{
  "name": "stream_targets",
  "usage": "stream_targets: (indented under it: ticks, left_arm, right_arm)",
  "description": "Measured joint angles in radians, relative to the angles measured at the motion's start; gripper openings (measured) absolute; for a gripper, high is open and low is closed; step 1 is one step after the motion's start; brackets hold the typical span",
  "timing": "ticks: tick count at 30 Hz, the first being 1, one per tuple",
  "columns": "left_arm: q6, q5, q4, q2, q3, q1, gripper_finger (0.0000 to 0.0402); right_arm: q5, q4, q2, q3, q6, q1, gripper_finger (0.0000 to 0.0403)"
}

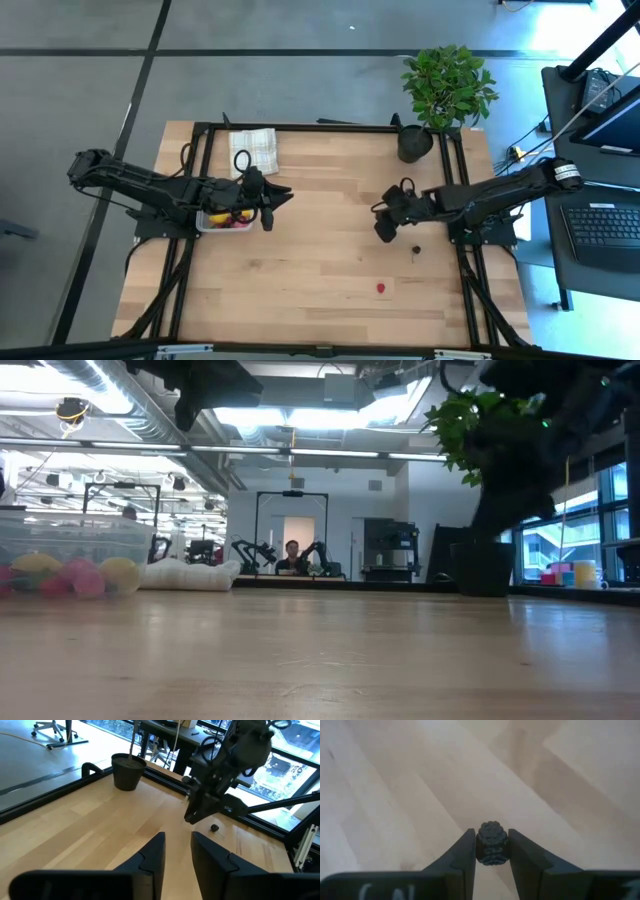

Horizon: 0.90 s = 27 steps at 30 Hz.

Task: Pick and placing Produce into tupperware
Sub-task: Put the black berry into the transparent bin

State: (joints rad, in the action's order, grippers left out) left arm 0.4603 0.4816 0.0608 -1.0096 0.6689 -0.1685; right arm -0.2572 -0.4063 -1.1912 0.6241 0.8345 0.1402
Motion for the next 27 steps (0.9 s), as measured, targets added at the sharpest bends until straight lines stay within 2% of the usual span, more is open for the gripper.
stream_targets:
  ticks: [11, 27]
  left_arm:
    - [0.000, 0.000, 0.000, 0.000, 0.000, 0.000, 0.0099]
    - [0.000, 0.000, 0.000, 0.000, 0.000, 0.000, 0.0113]
  right_arm:
    - [-0.063, 0.034, 0.001, 0.134, -0.086, 0.000, 0.0097]
    - [-0.037, 0.467, 0.002, 0.152, -0.081, -0.048, 0.0097]
